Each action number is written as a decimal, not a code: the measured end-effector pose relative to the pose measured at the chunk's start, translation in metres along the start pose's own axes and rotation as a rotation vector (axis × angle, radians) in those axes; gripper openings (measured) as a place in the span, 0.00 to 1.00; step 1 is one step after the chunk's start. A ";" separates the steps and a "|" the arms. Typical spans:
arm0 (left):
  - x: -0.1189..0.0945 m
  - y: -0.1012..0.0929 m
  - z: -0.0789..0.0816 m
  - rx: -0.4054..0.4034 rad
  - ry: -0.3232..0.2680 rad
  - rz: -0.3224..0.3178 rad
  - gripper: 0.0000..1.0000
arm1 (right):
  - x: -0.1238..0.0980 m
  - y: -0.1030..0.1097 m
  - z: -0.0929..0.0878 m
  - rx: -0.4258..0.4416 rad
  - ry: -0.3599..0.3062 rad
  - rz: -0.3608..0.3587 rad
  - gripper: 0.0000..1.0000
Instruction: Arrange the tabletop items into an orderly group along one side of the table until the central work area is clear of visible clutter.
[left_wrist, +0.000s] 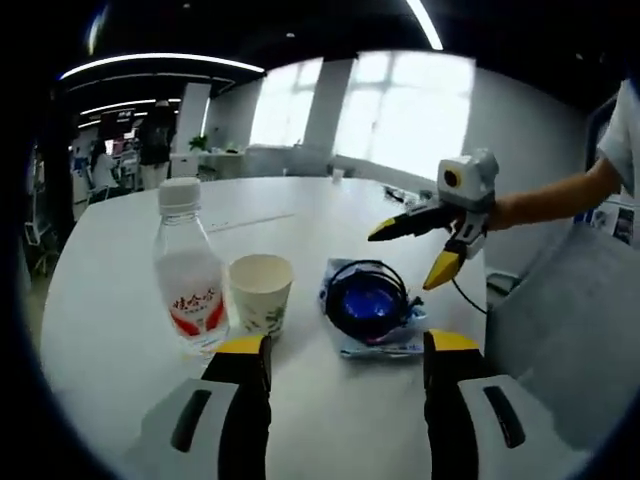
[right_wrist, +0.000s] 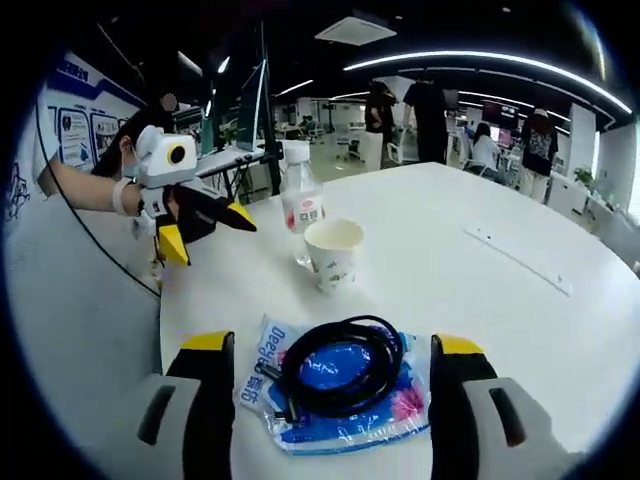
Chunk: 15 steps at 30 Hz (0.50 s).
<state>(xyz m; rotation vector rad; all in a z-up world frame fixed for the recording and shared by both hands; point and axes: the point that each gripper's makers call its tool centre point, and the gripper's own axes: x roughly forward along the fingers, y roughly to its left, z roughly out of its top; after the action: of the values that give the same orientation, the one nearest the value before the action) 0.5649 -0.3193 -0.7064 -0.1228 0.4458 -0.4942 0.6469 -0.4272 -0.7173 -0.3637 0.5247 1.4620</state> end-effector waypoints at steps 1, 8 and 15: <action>0.002 -0.001 0.000 -0.002 0.004 -0.006 0.59 | -0.002 0.002 -0.001 0.015 -0.003 0.006 0.79; 0.014 -0.008 -0.002 -0.012 0.034 -0.040 0.61 | -0.012 0.002 -0.011 0.087 0.021 -0.035 0.75; 0.026 -0.017 -0.001 -0.005 0.048 -0.079 0.57 | -0.015 0.002 -0.018 0.137 0.051 -0.054 0.68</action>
<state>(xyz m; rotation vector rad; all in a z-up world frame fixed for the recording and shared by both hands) 0.5775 -0.3465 -0.7133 -0.1344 0.4903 -0.5746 0.6421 -0.4494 -0.7235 -0.3048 0.6477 1.3595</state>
